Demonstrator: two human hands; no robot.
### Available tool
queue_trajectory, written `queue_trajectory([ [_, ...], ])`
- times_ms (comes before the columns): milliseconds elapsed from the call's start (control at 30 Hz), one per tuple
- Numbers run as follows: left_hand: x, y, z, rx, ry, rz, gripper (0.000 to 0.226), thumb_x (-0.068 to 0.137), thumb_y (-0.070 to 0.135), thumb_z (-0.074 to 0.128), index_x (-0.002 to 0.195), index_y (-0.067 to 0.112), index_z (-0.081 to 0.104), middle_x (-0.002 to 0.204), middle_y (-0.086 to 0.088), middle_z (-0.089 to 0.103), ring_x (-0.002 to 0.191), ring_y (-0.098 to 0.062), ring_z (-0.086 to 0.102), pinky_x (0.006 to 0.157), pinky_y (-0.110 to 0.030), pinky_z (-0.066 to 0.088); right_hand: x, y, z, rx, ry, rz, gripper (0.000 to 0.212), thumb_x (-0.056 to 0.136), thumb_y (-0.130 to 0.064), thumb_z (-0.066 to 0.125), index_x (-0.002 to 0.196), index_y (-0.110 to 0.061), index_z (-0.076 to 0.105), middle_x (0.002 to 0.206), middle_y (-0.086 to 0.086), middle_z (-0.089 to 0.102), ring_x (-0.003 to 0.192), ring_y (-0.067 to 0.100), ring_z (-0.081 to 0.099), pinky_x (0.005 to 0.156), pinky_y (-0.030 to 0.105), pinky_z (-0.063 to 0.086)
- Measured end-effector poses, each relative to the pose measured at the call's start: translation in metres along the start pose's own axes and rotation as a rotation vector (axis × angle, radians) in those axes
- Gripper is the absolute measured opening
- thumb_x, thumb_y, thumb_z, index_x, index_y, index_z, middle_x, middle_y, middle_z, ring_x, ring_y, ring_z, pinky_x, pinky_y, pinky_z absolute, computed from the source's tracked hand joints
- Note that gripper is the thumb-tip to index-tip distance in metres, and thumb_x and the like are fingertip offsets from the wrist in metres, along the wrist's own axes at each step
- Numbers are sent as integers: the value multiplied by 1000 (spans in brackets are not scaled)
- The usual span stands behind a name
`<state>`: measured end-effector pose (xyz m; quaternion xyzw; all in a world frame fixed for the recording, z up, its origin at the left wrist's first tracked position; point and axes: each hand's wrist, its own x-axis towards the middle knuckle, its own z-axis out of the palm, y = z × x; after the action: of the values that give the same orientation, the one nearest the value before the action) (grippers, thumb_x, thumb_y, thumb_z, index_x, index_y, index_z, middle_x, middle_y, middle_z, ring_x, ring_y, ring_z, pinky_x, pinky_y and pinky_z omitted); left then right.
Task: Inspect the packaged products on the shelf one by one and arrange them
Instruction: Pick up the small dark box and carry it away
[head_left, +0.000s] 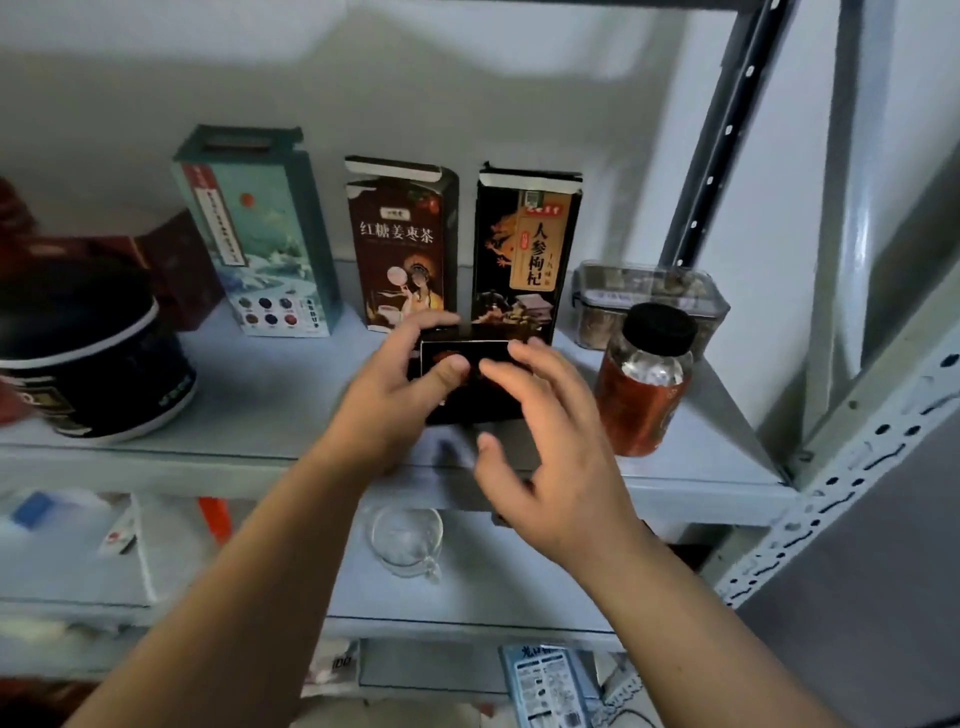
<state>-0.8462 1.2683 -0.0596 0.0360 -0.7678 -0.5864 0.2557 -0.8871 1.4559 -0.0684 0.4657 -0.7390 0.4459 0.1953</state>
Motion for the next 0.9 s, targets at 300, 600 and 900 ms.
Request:
queue_trajectory([
  [300, -13, 4, -35, -171, 217, -159, 35, 94, 44, 52, 115, 20, 66, 102, -7, 72, 89, -20, 68, 69, -38, 58, 62, -4, 53, 578, -187, 629, 42, 91, -42, 71, 131, -43, 57, 109, -14, 72, 92, -8, 68, 83, 14, 55],
  [600, -5, 3, -41, -272, 232, -327, 32, 90, 29, 45, 94, 46, 72, 93, 0, 76, 78, -19, 68, 44, -26, 46, 59, 10, 64, 743, -83, 722, 38, 87, -45, 74, 123, -35, 67, 112, -3, 77, 101, 26, 75, 85, 61, 60],
  [900, -1, 10, -41, -321, 252, -532, 29, 105, 45, 46, 96, 23, 62, 90, -5, 63, 70, -17, 55, 38, -19, 35, 67, -5, 52, 924, -8, 919, 33, 102, -42, 57, 108, -12, 71, 93, 12, 78, 74, 26, 76, 45, 31, 58],
])
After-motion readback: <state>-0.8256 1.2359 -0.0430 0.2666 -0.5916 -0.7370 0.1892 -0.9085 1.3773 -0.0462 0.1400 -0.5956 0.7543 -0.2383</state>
